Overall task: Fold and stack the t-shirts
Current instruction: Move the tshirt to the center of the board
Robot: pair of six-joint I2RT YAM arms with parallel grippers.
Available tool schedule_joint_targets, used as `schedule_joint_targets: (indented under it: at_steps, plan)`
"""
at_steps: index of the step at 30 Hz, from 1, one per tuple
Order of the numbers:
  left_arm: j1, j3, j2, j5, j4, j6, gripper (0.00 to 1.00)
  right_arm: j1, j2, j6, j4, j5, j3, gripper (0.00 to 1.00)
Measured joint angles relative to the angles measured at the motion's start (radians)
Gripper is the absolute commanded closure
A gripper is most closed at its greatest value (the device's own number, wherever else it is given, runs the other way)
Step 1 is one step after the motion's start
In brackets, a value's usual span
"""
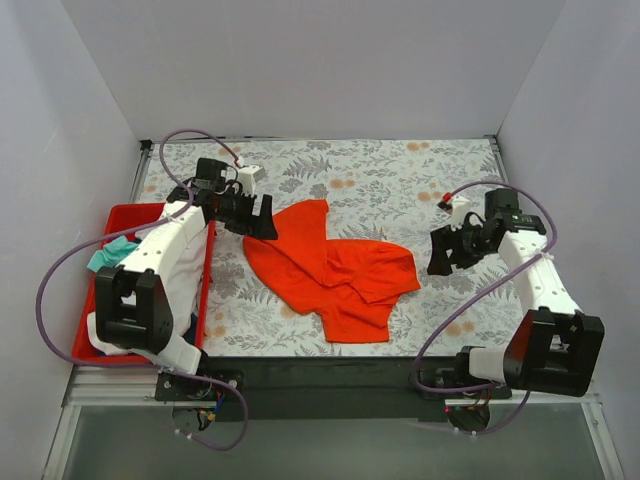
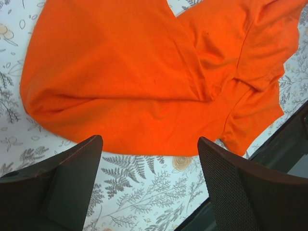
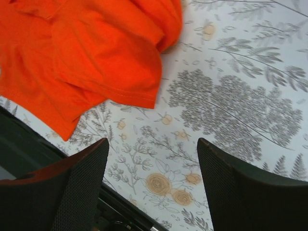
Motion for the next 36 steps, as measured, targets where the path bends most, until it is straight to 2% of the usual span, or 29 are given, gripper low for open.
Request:
schedule_joint_targets:
  at_steps: [4,9,13,24,30,31,34,35,36]
  plan:
    - [-0.014,0.053,0.095,0.005,-0.004,0.033,0.23,0.116,0.049,0.021,0.011,-0.004,-0.010,0.25]
    - [-0.054,0.148,0.220,-0.023,-0.012,0.041,0.25,0.156,0.182,0.060,0.056,-0.004,-0.018,0.39]
    - [-0.087,0.241,0.318,-0.064,0.021,0.039,0.27,0.156,0.287,0.080,0.078,-0.011,-0.018,0.39]
    - [-0.174,0.589,0.647,-0.132,0.087,0.041,0.29,0.156,0.406,0.097,0.089,-0.101,-0.016,0.42]
    - [-0.192,0.676,0.716,-0.149,0.098,0.032,0.27,0.156,0.451,0.101,0.089,-0.137,-0.016,0.43]
    - [-0.194,0.680,0.720,-0.150,0.099,0.031,0.26,0.156,0.457,0.102,0.089,-0.138,-0.016,0.43]
    - [-0.195,0.691,0.729,-0.152,0.106,0.024,0.26,0.153,0.483,0.117,0.084,-0.145,-0.012,0.32]
    - [-0.195,0.691,0.730,-0.152,0.104,0.023,0.26,0.150,0.485,0.123,0.079,-0.153,-0.010,0.20]
    - [-0.195,0.691,0.730,-0.152,0.103,0.023,0.26,0.144,0.485,0.136,0.072,-0.171,-0.008,0.17]
